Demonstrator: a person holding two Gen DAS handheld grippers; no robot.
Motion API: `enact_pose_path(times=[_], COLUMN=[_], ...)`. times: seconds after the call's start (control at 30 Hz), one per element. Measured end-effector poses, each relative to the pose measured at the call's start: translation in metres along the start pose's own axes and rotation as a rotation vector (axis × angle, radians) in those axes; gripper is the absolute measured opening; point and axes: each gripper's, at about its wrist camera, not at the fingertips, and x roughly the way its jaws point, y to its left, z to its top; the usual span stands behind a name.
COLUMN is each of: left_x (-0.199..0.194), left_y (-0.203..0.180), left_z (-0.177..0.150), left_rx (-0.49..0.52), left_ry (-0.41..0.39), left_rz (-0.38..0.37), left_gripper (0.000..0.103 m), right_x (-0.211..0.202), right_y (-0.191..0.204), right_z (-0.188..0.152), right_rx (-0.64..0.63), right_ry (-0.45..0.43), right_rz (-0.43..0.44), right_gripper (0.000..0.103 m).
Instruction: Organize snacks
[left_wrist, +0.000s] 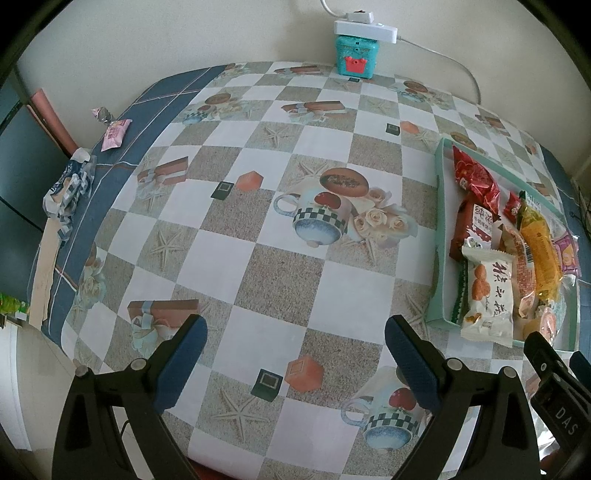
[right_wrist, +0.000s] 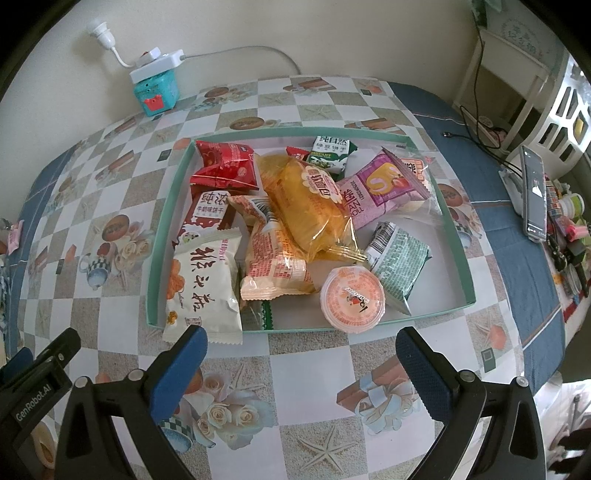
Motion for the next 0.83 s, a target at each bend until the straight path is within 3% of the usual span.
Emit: enact_pose_path(times=[0.83], left_x=[-0.0030], left_y=[0.0002], left_z=[-0.0041], left_rx=[-0.008], left_ry=[-0.025], left_rz=[-0.005], left_gripper=[0.097], right_x=[0.0005], right_y=[-0.0001], right_z=[0.0007], right_rx=[-0.001], right_ry=[0.002], right_rz=[0.001], right_gripper=[0.103])
